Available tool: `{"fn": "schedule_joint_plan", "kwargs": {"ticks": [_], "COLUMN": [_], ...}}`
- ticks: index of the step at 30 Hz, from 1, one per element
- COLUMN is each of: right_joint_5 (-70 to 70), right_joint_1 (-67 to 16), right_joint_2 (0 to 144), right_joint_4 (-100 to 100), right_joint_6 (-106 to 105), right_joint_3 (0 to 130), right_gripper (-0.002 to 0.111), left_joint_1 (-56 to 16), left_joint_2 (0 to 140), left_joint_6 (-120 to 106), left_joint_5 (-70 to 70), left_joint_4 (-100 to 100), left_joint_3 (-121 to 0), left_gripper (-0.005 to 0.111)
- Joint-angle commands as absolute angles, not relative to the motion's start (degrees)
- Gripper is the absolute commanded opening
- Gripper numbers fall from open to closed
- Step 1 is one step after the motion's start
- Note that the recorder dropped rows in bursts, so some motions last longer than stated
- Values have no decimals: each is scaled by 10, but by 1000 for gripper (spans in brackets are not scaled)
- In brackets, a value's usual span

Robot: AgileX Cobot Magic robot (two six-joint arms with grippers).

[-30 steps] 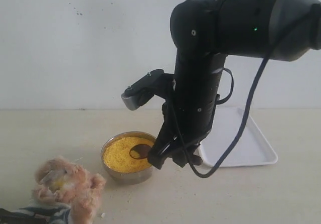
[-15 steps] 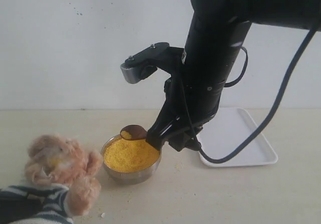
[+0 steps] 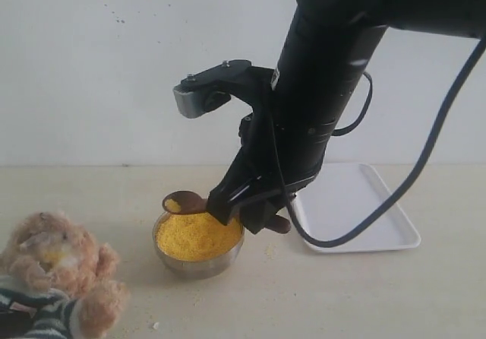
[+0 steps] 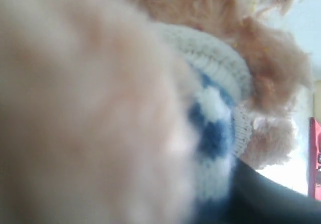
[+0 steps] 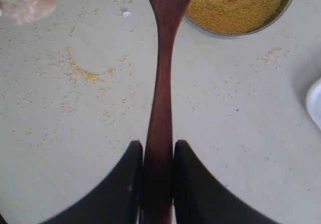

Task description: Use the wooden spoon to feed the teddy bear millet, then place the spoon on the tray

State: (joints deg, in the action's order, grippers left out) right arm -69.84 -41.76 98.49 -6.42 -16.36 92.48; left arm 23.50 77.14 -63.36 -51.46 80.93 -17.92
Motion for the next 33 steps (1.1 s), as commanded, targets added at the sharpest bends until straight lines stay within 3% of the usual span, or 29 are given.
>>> {"fn": "schedule_joint_plan", "kwargs": {"ticks": [1, 9, 19, 33], "right_joint_5": [-696, -642, -566, -617], "right_joint_1": [-418, -476, -592, -600], "right_joint_2": [978, 978, 979, 997], "right_joint_4": [-102, -117, 45, 143], "right_joint_6": [-183, -203, -166, -120], "right_joint_3": [927, 927, 927, 927], "right_gripper": [0, 0, 0, 0], "left_joint_1": [234, 234, 234, 234], "left_joint_2": [818, 882, 916, 916], "left_joint_6": [-644, -687, -699, -703], "left_joint_5": [-567, -645, -692, -700], "left_joint_4": [807, 856, 857, 866], "left_joint_3": [-180, -180, -180, -180], "left_gripper": [4, 4, 4, 4]}}
